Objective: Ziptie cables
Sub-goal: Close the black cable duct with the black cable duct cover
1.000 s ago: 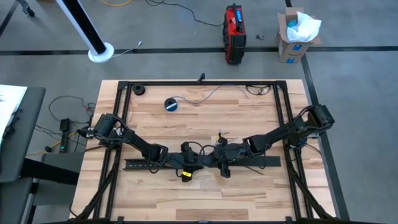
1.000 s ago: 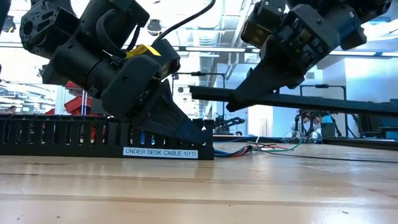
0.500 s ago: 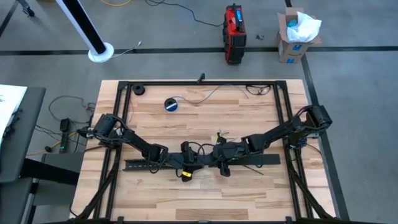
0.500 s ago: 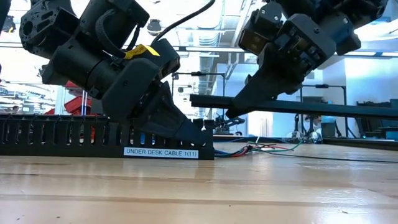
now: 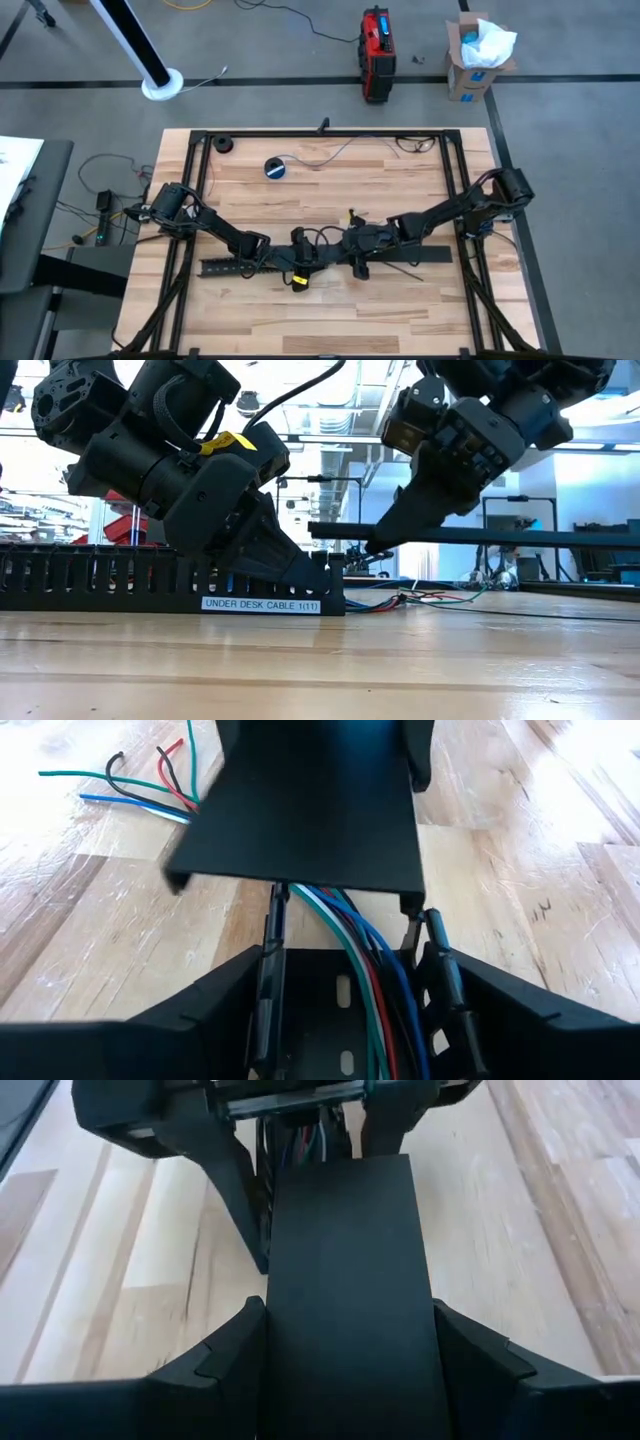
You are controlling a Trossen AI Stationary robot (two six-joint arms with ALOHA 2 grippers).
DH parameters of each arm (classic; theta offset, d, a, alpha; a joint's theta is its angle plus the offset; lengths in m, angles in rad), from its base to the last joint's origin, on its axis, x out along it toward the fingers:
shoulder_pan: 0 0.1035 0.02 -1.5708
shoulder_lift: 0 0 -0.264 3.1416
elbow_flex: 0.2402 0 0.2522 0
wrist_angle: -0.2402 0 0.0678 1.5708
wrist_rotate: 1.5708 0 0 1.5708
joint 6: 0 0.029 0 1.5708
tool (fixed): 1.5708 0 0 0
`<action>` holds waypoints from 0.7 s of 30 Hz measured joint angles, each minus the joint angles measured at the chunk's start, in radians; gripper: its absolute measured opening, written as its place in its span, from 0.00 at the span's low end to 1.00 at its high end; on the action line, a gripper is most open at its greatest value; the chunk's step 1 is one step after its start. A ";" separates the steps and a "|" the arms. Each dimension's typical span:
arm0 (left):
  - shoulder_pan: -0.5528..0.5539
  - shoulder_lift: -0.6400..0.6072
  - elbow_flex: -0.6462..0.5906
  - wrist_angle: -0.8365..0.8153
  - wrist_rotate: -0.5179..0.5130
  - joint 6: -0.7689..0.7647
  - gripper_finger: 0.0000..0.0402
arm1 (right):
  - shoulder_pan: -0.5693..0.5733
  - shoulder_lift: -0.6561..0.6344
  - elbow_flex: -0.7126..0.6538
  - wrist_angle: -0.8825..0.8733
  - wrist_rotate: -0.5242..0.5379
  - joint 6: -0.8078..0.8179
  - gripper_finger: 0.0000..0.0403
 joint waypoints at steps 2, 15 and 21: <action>0.000 0.000 0.000 0.000 0.000 0.003 0.61 | -0.005 -0.004 0.000 -0.004 -0.010 -0.007 0.53; 0.000 0.000 0.000 0.002 0.000 0.017 0.61 | -0.026 -0.007 0.051 -0.047 -0.085 -0.128 0.53; 0.000 0.000 0.000 0.003 0.000 0.018 0.61 | -0.040 -0.003 0.051 -0.013 -0.090 -0.131 0.53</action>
